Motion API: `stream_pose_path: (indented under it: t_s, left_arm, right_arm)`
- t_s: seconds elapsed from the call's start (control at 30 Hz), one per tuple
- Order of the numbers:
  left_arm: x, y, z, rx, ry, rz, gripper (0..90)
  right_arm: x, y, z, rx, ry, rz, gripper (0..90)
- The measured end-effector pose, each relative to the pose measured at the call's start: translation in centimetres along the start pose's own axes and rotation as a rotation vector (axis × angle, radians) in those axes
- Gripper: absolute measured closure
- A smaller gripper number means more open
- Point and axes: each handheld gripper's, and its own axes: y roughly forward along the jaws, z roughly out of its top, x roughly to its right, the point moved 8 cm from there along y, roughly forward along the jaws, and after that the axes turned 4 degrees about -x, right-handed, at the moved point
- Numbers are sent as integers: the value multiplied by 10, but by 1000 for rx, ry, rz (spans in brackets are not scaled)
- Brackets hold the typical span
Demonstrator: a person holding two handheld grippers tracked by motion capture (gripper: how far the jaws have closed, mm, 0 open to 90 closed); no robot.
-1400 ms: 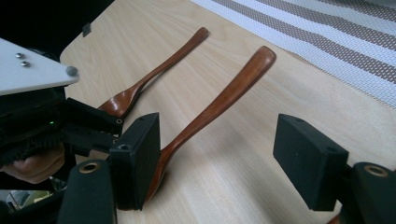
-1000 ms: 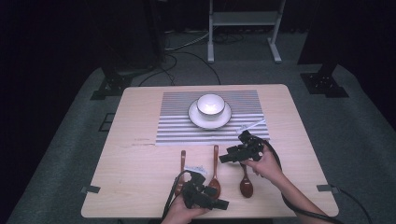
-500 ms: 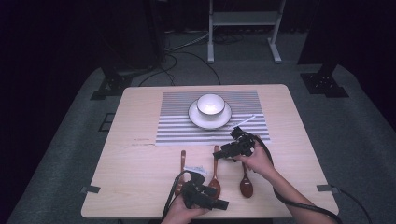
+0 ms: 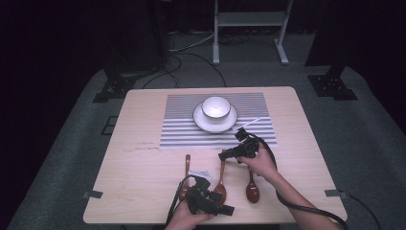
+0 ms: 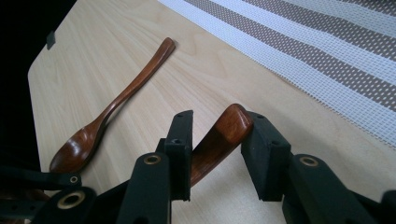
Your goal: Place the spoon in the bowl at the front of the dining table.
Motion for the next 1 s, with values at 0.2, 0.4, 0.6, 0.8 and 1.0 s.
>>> stream_pose_path:
  t_s: [0.2, 0.4, 0.6, 0.8, 1.0]
  left_arm:
    - [0, 0, 0, -3, 3, 0, 60]
    - [-1, -1, 0, -3, 7, 4, 59]
    - [-2, -2, 2, 12, 6, 6, 59]
    - [-3, -5, 3, 23, 8, 19, 59]
    - [2, -14, 9, 75, 32, 29, 59]
  right_arm:
    - [-4, -6, 3, 23, 24, 38, 691]
    - [-11, -10, 8, 40, 57, 94, 740]
    - [-19, -15, 13, 66, 80, 159, 795]
    - [-26, -20, 19, 79, 90, 220, 832]
    - [-30, -27, 26, 98, 75, 223, 832]
